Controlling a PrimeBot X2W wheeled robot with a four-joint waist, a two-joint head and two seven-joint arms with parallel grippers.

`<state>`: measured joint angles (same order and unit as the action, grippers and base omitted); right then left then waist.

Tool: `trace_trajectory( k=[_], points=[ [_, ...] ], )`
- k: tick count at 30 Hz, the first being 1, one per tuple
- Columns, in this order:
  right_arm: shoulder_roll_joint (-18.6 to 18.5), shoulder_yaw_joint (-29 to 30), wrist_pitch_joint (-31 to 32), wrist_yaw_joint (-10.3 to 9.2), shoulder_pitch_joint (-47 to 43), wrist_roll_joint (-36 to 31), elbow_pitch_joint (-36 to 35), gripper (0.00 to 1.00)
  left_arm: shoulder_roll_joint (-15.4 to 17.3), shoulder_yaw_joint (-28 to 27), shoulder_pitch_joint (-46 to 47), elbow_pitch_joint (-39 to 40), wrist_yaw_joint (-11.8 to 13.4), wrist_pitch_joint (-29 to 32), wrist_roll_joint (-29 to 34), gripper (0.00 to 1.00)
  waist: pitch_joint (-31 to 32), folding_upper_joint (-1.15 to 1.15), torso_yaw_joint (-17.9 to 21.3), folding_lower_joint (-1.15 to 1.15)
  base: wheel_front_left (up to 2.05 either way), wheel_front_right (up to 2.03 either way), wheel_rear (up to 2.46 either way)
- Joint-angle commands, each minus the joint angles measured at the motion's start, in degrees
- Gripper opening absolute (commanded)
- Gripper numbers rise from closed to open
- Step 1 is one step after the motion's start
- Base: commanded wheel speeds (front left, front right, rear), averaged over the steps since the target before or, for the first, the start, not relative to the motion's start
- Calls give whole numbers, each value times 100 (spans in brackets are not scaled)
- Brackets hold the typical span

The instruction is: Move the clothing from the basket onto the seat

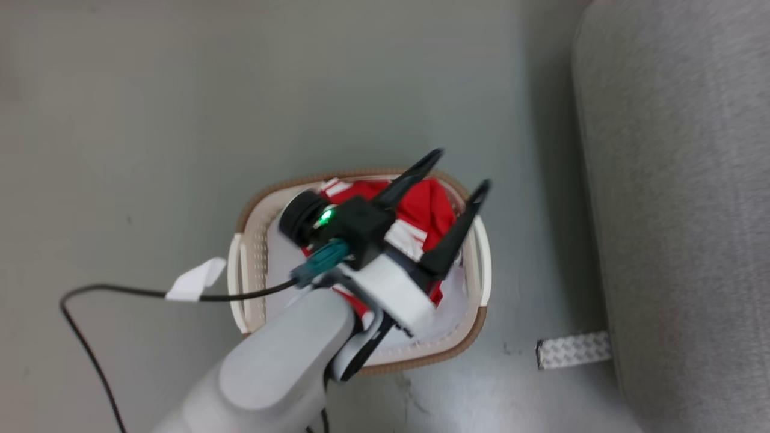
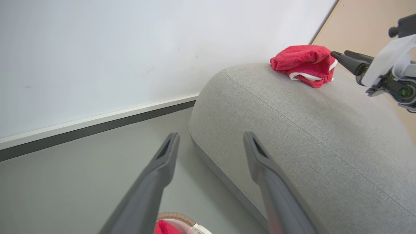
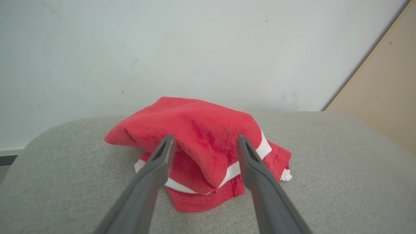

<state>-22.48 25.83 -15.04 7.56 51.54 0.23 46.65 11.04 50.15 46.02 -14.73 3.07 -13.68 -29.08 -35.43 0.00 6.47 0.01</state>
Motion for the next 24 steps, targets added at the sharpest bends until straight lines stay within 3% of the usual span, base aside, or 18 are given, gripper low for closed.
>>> trace_trajectory(
  k=[1, 8, 13, 24],
  points=[
    [55, -92, -15, -14, -285, 133, -235, 100, 57, -76, -188, -56, 39, -63, -80, 100, 432, 0, 49, -1, 0, 0, 0],
    [442, -535, -10, -14, -1908, 710, -1908, 100, 211, -579, -1019, -184, 157, -149, -310, 100, 1467, 0, -78, -1, 0, 0, 0],
    [750, -767, -12, -14, -2973, 880, -2944, 100, 179, -1283, -1763, -3, 279, -145, -282, 100, 2157, 0, -261, -1, 0, 0, 0],
    [1488, -1445, -10, -15, -4796, 677, -3817, 100, -98, -2625, -3471, -66, 193, -147, 224, 100, 3416, 0, -773, -1, 0, 0, 0]
  ],
)
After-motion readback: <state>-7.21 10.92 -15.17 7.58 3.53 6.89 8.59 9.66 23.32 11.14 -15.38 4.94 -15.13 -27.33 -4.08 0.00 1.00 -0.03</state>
